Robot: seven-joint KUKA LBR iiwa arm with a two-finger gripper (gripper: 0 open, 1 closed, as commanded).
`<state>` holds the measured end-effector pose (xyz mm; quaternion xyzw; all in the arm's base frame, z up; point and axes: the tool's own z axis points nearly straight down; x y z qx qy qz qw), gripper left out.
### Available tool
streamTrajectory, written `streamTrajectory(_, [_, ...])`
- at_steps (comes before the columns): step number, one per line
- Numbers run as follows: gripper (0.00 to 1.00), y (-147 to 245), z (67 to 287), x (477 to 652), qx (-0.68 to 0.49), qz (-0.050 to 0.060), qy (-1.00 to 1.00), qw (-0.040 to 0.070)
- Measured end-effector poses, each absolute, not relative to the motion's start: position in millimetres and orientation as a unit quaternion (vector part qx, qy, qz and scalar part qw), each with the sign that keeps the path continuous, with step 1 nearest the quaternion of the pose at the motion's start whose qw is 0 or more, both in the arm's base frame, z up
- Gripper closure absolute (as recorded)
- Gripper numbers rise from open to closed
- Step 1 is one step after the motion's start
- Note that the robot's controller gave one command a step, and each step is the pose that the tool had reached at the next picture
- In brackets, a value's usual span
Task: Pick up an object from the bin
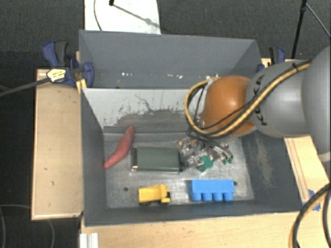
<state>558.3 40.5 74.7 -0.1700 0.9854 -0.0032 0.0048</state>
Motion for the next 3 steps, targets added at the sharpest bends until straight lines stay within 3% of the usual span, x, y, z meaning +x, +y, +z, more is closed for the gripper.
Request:
streamTrajectory(1, [1.0,69,84,567.1,-0.174,0.002,0.985,0.002])
streamTrajectory(2, [1.0,16,87,556.3,-0.193,0.001,0.981,0.002])
streamTrajectory(3, [1.0,12,128,548.7,-0.217,-0.001,0.976,-0.004])
